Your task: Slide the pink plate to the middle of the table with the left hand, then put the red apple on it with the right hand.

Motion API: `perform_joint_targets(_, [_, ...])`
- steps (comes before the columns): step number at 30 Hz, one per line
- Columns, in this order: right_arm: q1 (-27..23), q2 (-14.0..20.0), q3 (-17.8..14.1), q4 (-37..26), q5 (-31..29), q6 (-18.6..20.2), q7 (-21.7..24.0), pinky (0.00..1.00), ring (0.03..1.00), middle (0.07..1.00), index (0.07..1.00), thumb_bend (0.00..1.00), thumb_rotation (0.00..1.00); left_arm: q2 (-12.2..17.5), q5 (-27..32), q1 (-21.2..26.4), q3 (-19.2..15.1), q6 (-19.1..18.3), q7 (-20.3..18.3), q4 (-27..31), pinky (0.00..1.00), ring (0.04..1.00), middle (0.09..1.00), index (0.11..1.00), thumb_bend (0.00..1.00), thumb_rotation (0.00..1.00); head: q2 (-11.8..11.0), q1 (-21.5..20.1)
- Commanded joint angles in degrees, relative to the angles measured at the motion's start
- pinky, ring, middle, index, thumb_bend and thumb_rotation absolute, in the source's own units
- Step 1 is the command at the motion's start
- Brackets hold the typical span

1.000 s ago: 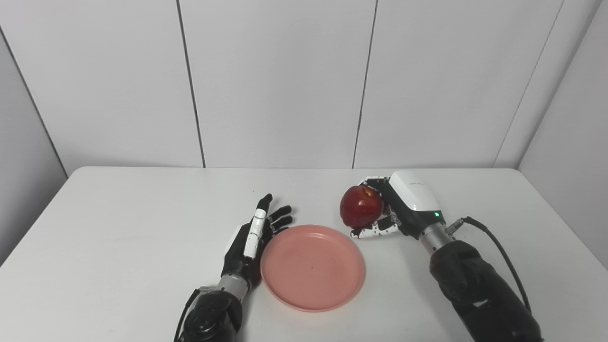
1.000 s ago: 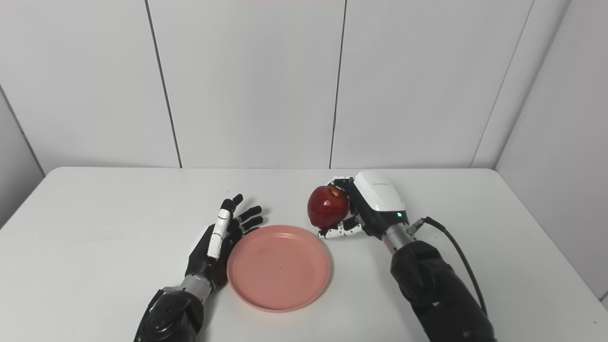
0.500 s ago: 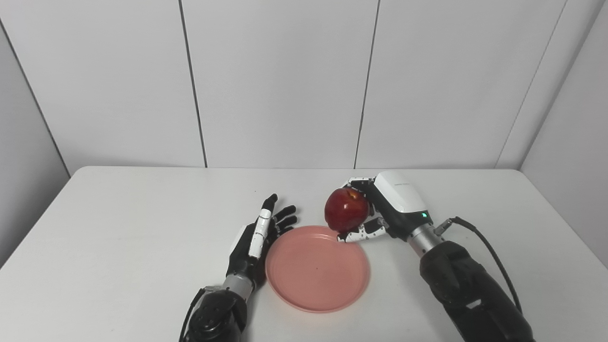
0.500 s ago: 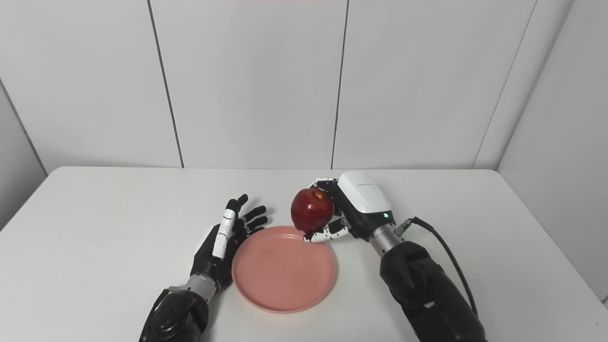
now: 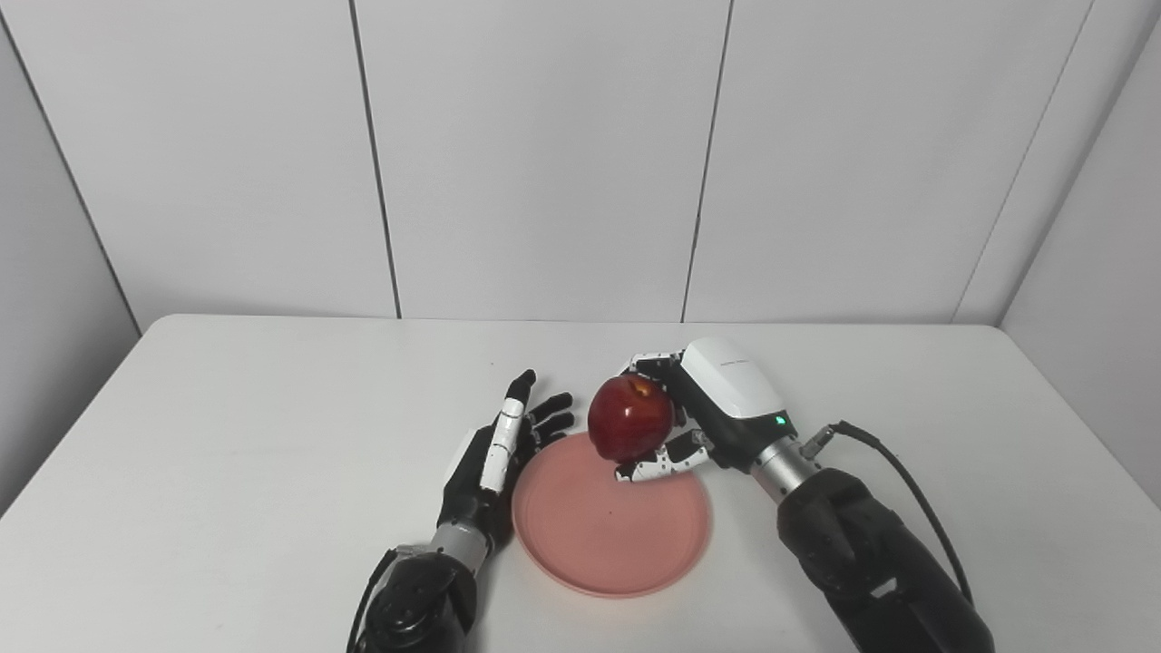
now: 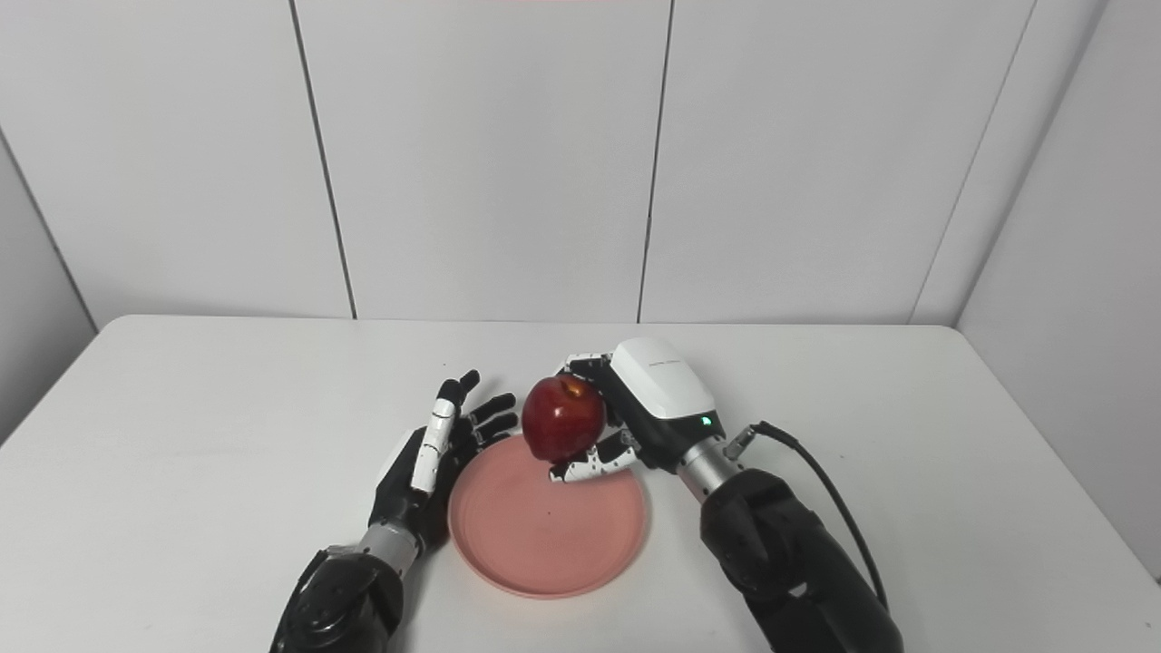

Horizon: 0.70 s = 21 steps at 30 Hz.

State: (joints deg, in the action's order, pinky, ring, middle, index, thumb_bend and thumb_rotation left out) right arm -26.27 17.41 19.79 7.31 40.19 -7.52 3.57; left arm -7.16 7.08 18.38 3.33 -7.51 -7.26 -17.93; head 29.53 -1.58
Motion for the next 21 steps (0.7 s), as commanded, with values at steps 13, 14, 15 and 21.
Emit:
perform_joint_targets(13, [-3.0, -0.6, 2.96, 2.72, 2.31, -3.01, -0.45, 0.17, 0.24, 0.329, 0.483, 0.5, 0.16, -0.6, -0.45, -1.73, 0.48, -3.98, 0.93, -1.37, 0.85, 0.846, 0.841, 1.0, 0.78, 0.96, 0.31, 0.02])
perform_joint_targets(14, [-3.02, -0.57, 3.11, 3.02, 2.57, -2.93, -0.4, 0.17, 0.238, 0.327, 0.483, 0.5, 0.16, -0.63, -0.35, -1.74, 0.43, -3.99, 0.91, -1.37, 0.85, 0.846, 0.84, 1.0, 0.78, 0.95, 0.31, 0.02])
perform_joint_targets(15, [-3.04, -0.55, 3.2, 3.23, 2.76, -2.88, -0.37, 0.17, 0.235, 0.323, 0.482, 0.5, 0.16, -0.64, -0.29, -1.76, 0.41, -4.01, 0.91, -1.35, 0.84, 0.846, 0.839, 1.0, 0.78, 0.95, 0.31, 0.02])
perform_joint_targets(21, [-2.76, -0.62, 3.55, 3.71, 2.83, -2.69, -0.01, 0.17, 0.229, 0.317, 0.482, 0.5, 0.16, -0.57, -0.5, -1.8, 0.44, -4.42, 1.1, -1.11, 0.84, 0.841, 0.838, 1.0, 0.77, 0.95, 0.38, -0.27])
